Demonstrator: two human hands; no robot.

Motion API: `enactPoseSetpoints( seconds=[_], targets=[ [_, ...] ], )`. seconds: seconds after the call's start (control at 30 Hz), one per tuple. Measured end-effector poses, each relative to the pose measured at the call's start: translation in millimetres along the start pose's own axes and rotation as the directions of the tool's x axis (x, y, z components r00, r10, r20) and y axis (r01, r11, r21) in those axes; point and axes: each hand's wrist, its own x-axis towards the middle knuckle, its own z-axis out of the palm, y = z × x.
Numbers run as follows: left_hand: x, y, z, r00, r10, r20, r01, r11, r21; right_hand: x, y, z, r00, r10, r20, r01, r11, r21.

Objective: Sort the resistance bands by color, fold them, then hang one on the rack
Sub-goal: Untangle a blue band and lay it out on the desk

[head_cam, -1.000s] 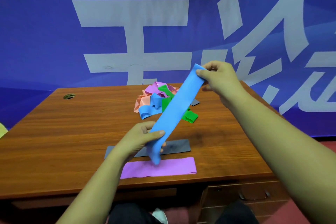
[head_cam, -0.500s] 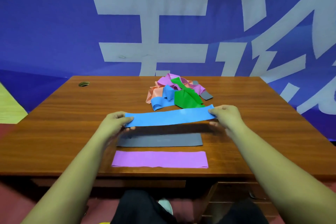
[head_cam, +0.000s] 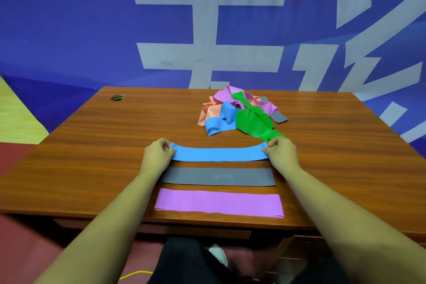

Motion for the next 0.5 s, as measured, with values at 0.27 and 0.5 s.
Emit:
enactPoseSetpoints(
  seconds=[0.27,0.5],
  targets=[
    [6.7,-13.1,18.7,0.998,0.034,-0.056,-0.028,0.994,0.106,3.1,19.5,20.6,0.981,-0.184,-0.063,0.175,0.975,-0.137],
    [6.9,28.5,36.6,0.945,0.319,-0.068,-0.301,0.934,0.194,17.7,20.3,-4.8,0.965,-0.241,-0.103,0.222,0.960,-0.171]
  ],
)
